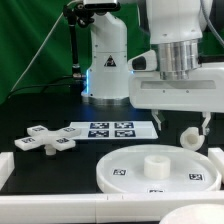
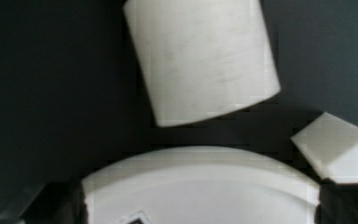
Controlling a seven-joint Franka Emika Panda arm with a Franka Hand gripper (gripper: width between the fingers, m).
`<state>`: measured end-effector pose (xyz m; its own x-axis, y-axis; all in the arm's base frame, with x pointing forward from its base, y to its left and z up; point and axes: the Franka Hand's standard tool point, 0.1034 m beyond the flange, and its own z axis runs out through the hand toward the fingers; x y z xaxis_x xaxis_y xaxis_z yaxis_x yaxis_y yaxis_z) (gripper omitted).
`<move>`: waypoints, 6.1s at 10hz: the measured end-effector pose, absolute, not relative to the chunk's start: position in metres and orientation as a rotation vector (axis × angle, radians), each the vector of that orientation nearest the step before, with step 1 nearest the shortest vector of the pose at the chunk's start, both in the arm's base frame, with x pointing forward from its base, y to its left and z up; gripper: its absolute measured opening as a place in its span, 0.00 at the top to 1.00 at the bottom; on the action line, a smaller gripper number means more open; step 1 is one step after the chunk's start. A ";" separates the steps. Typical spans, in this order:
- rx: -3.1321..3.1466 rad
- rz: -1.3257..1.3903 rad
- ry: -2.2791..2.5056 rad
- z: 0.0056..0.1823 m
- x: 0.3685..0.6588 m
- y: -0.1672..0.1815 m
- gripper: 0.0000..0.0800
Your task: Assemble round table
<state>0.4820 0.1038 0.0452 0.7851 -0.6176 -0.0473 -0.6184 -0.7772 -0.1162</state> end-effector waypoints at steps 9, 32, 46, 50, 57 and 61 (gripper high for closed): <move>-2.835 0.562 0.717 0.041 0.483 0.103 0.19; -2.641 1.201 0.633 0.010 0.462 0.121 0.34; -2.662 0.970 0.572 0.077 0.516 0.086 0.49; -2.816 0.508 0.479 0.122 0.547 0.074 0.49; -2.983 -0.213 0.196 0.151 0.587 0.055 0.49; -2.983 -0.630 0.123 0.150 0.591 0.043 0.49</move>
Offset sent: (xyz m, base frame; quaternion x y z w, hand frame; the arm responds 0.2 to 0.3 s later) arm 0.0038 0.0190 0.0023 -0.0385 -0.0927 -0.0362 0.9943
